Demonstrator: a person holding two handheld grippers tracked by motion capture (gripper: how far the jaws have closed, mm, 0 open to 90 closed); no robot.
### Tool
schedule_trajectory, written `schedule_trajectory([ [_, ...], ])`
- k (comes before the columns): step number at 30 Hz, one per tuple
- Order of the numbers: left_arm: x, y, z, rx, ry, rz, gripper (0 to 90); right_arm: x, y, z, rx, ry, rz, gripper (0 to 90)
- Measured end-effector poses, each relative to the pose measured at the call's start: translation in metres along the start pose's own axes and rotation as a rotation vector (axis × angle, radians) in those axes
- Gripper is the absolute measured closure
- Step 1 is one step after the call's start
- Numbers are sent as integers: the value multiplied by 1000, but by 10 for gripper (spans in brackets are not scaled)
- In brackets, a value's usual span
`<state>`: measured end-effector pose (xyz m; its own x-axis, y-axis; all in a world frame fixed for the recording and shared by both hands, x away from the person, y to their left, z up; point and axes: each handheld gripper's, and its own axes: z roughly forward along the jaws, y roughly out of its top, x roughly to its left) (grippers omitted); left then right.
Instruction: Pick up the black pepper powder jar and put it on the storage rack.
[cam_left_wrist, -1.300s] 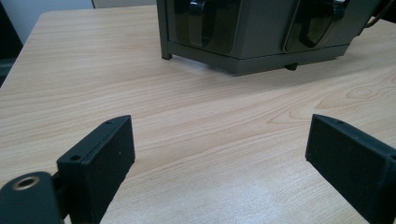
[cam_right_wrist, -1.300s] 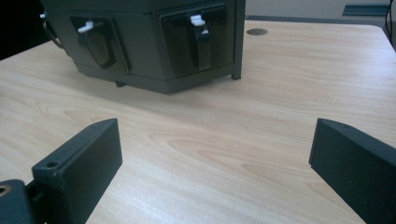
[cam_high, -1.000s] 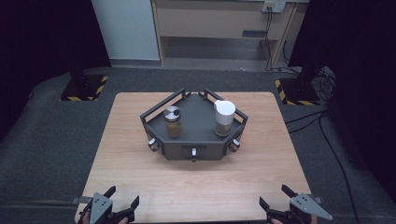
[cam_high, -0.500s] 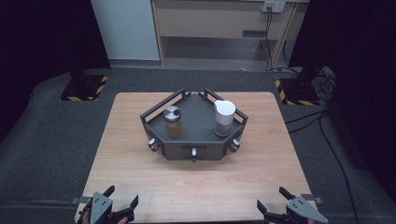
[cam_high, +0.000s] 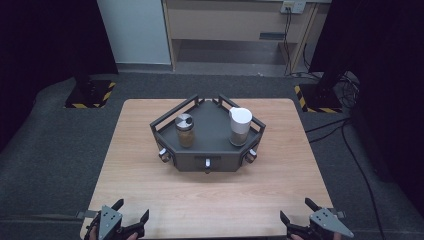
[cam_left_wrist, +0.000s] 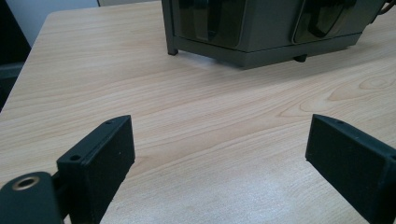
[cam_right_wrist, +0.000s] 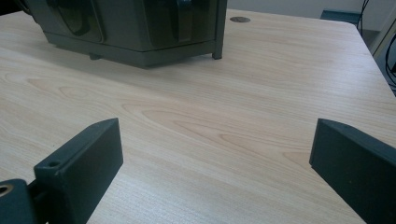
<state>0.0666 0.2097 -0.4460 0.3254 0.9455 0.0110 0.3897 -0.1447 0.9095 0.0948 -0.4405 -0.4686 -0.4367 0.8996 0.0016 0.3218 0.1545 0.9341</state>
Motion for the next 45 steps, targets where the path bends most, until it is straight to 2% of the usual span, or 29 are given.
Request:
schedule_trajectory([
  [14, 0, 0, -2, 10, 9, 5, 68, 1, 1, 6, -1, 19, -9, 28],
  [22, 3, 0, 0, 17, 9, 7, 67, 1, 1, 5, -8, 13, -5, 27],
  [31, -5, 5, 5, 12, -14, 19, 67, 0, -2, 2, -3, 13, -11, 27],
  [32, -8, 7, 8, 6, -20, 31, 67, 1, -3, -1, -4, 12, -18, 28],
  [38, -11, 8, 12, 23, -31, 59, 67, -1, -5, -7, -12, 0, 7, 26],
  [45, -9, 7, 9, 11, -26, 49, 67, 4, -3, -8, -7, 1, -8, 28],
])
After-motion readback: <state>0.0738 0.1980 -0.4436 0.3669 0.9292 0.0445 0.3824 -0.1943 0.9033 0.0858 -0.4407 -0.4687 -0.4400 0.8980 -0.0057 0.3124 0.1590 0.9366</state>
